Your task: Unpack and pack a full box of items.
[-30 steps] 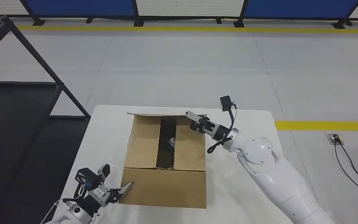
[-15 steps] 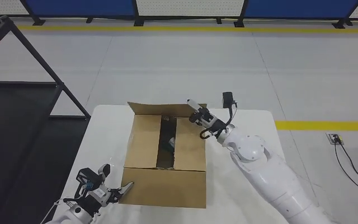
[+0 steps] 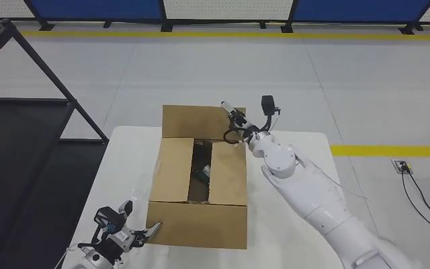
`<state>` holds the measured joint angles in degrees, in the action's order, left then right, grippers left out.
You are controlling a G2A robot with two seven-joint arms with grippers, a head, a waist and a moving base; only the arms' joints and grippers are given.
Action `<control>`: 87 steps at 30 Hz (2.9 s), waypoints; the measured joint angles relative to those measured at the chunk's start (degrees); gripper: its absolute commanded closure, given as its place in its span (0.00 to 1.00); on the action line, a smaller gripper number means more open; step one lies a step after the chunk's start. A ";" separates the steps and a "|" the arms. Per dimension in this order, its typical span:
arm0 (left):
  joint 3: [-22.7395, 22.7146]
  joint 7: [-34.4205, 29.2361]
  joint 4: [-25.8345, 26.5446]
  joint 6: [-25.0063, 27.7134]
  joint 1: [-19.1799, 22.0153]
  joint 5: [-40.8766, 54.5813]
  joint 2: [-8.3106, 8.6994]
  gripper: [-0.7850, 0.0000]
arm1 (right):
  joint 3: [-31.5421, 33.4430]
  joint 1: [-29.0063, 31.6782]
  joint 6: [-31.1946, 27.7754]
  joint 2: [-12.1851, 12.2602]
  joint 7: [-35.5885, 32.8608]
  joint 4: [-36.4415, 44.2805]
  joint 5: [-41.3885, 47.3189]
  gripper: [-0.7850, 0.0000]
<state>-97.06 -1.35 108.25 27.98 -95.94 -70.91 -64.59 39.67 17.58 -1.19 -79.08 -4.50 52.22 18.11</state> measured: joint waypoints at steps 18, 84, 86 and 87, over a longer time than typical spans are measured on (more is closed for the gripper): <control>0.97 0.01 -2.18 -0.47 0.74 -0.68 0.13 0.00 | -2.09 -4.48 2.13 -6.23 -1.33 -14.33 -2.62 0.00; -10.40 2.95 -3.82 -5.37 -0.69 15.69 0.08 0.00 | 4.36 1.63 -9.81 -11.95 -34.81 -4.61 7.13 0.00; -10.71 2.85 -4.09 -5.47 -0.62 16.25 0.07 0.00 | 3.39 1.34 -9.61 -12.82 -33.06 -4.46 7.30 0.00; -10.87 2.69 -4.20 -5.47 -0.64 16.52 0.07 0.00 | 2.74 1.08 -9.60 -13.44 -32.23 -4.66 7.58 0.00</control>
<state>-107.93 1.34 104.04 22.51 -96.58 -54.39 -64.52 42.41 18.65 -10.79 -92.52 -36.73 47.56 25.69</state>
